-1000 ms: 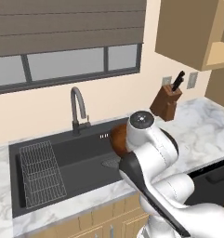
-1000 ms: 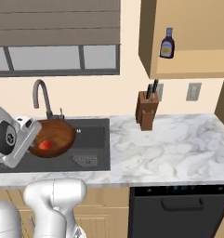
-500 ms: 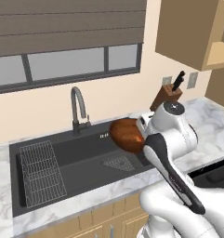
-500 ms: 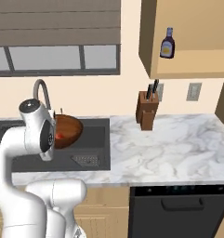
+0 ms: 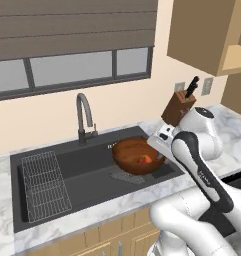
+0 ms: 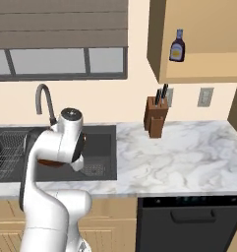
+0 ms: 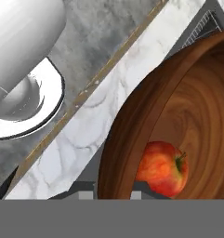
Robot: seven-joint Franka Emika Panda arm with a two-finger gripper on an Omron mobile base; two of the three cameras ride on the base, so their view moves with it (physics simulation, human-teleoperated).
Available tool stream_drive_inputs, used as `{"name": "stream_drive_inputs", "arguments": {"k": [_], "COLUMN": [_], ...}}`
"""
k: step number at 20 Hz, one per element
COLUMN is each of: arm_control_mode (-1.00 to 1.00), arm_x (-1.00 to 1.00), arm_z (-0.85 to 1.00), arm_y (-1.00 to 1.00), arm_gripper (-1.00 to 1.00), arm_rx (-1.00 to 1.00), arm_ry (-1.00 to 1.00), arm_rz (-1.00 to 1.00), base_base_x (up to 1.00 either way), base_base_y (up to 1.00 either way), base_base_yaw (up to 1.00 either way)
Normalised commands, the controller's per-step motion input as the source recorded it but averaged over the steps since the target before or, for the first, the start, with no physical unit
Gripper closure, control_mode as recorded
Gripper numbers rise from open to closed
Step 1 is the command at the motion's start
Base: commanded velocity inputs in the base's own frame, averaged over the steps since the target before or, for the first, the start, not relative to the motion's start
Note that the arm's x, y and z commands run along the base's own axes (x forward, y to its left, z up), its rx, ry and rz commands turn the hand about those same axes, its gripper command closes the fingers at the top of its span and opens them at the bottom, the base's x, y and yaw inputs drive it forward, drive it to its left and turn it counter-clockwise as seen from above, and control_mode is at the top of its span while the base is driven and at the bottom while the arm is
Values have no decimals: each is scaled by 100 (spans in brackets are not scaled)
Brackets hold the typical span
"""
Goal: Pick the apple from the cabinet and place it in the bowl. Then pick the bowl and place it in the sink. Then turn on the sink facuet.
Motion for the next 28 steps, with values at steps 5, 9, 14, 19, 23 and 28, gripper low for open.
{"name": "stream_drive_inputs", "arguments": {"k": [5, 9, 14, 19, 23, 28], "arm_control_mode": [-100, -100, -100, -100, -100, -100], "arm_x": [18, 51, 49, 80, 73, 39], "arm_z": [-25, -23, -14, -14, -14, -47], "arm_y": [19, 23, 10, 4, 3, 19], "arm_gripper": [100, 100, 100, 100, 100, 100], "arm_rx": [-6, -1, 0, 0, 0, 0], "arm_ry": [5, 4, 5, 0, 0, 0], "arm_rz": [57, 49, 23, 11, 8, 4], "base_base_x": [0, 0, 0, 0, 0, 0], "base_base_y": [0, 0, 0, 0, 0, 0], "base_base_yaw": [0, 0, 0, 0, 0, 0]}}
